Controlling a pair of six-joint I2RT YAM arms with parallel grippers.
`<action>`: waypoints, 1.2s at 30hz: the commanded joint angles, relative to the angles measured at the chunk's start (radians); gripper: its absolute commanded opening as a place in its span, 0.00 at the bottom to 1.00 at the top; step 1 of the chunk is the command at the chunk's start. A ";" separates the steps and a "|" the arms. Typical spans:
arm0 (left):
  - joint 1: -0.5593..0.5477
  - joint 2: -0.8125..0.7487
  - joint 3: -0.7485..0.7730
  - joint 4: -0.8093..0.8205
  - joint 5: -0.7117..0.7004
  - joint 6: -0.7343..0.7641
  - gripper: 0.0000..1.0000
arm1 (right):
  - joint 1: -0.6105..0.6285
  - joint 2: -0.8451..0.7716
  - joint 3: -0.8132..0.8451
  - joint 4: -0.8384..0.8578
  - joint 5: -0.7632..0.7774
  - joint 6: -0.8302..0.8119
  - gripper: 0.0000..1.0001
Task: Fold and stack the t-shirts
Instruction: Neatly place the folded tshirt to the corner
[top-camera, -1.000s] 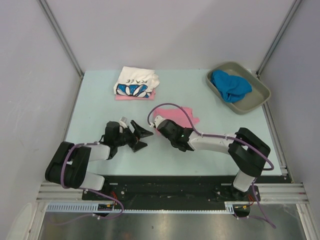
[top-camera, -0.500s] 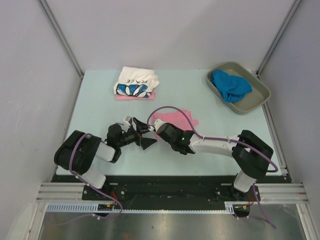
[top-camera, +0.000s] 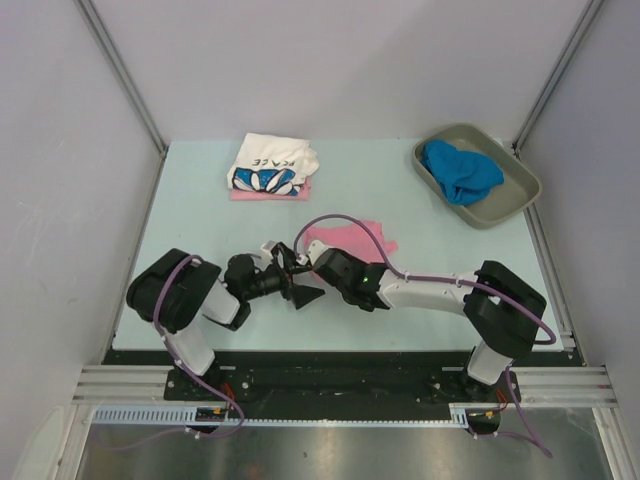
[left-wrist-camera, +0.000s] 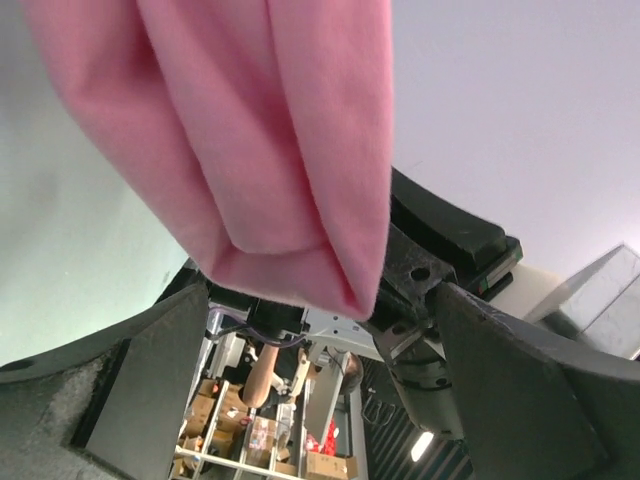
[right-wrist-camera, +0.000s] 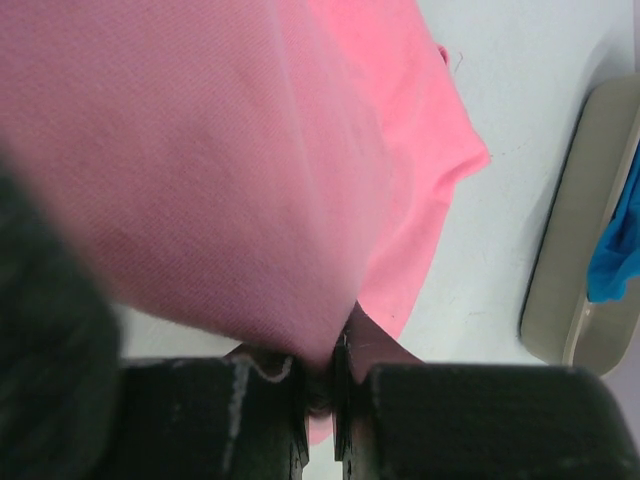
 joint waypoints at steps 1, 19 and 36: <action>-0.005 0.070 0.046 0.058 0.008 -0.004 1.00 | 0.022 -0.032 -0.004 0.013 0.036 0.010 0.00; -0.008 0.304 0.181 0.116 -0.006 -0.005 1.00 | 0.077 -0.107 -0.014 -0.049 0.077 0.020 0.00; -0.012 0.311 0.299 -0.196 -0.004 0.156 1.00 | 0.163 -0.174 -0.065 -0.102 0.125 0.096 0.00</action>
